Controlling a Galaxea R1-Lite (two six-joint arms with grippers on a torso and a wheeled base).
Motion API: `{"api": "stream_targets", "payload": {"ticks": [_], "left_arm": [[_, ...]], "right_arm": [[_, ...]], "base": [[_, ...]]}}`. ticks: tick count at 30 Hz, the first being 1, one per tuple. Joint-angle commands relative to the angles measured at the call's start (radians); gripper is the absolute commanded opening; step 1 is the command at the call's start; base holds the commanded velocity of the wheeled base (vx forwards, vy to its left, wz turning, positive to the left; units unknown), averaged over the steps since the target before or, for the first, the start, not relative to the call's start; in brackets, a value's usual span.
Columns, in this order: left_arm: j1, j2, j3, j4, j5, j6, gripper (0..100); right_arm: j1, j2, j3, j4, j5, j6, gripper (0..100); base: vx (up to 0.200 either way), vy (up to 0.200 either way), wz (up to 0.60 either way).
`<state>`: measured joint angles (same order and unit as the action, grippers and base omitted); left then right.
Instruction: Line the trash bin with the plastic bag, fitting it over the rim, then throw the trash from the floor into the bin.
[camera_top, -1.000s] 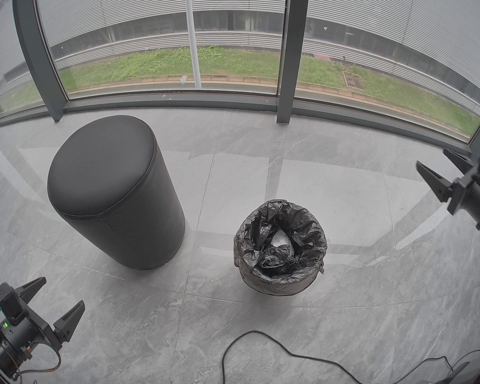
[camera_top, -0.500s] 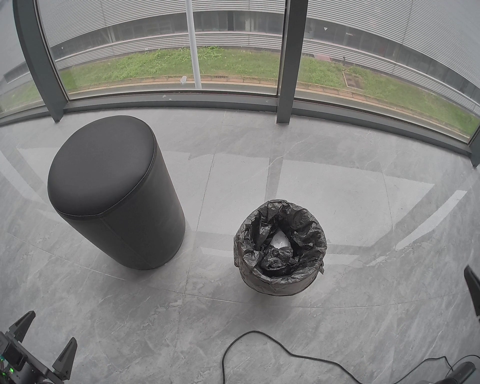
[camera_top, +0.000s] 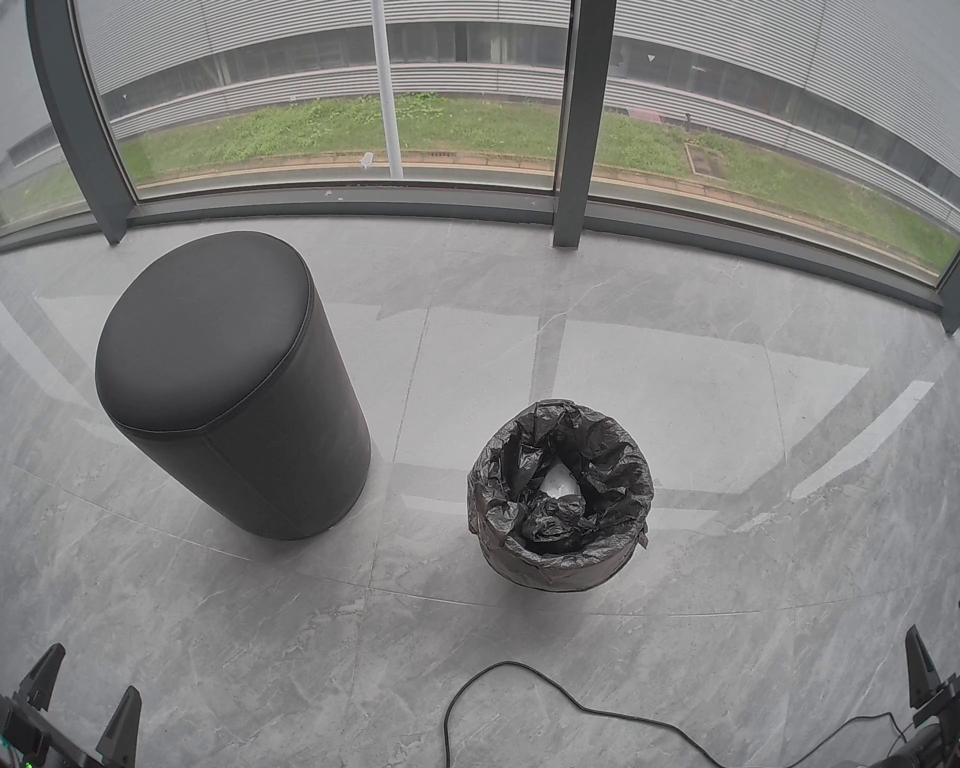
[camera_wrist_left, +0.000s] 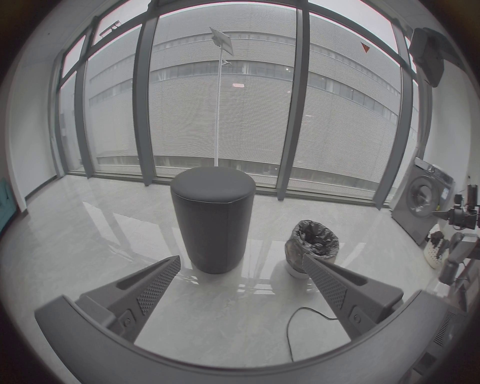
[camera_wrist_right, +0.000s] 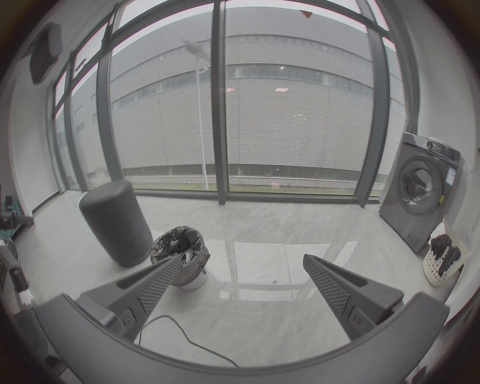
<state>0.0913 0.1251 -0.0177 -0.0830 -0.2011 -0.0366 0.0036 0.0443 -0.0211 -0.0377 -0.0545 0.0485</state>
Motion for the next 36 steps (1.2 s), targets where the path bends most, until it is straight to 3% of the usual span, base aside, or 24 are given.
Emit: {"api": "stream_targets", "payload": {"ticks": [1,2,3,5,9,14,18,36], "left_arm": [[0.002,-0.024,0.018,0.005,0.267,0.052,100],[0.002,-0.024,0.018,0.005,0.408,0.055,100],[0.002,-0.024,0.018,0.005,0.466,0.052,100],[0.002,-0.022,0.018,0.005,0.496,0.05,100],[0.001,-0.021,0.018,0.025,0.447,0.07,100],[-0.091,-0.05,0.018,0.075,0.256,0.027,100],[-0.097,-0.125,0.018,0.075,0.262,0.03,100],[-0.096,-0.125,0.018,0.075,0.259,0.043,100]], "right_arm": [[-0.007,-0.04,0.02,-0.001,-0.001,-0.001,100],[-0.007,-0.04,0.02,0.01,0.007,-0.032,100],[-0.007,-0.04,0.02,0.016,0.013,-0.056,100],[-0.007,-0.04,0.02,0.03,0.035,-0.062,100],[-0.008,-0.038,0.02,0.041,0.031,-0.033,100],[-0.008,-0.038,0.02,0.041,0.033,-0.038,100],[-0.008,-0.038,0.02,0.041,0.035,-0.038,100],[-0.007,-0.04,0.02,0.041,0.03,-0.039,100]], "base": [[0.0,0.0,0.0],[0.0,0.0,0.0],[0.0,0.0,0.0],[0.0,0.0,0.0],[0.0,0.0,0.0],[0.0,0.0,0.0],[0.0,0.0,0.0],[0.0,0.0,0.0]]}}
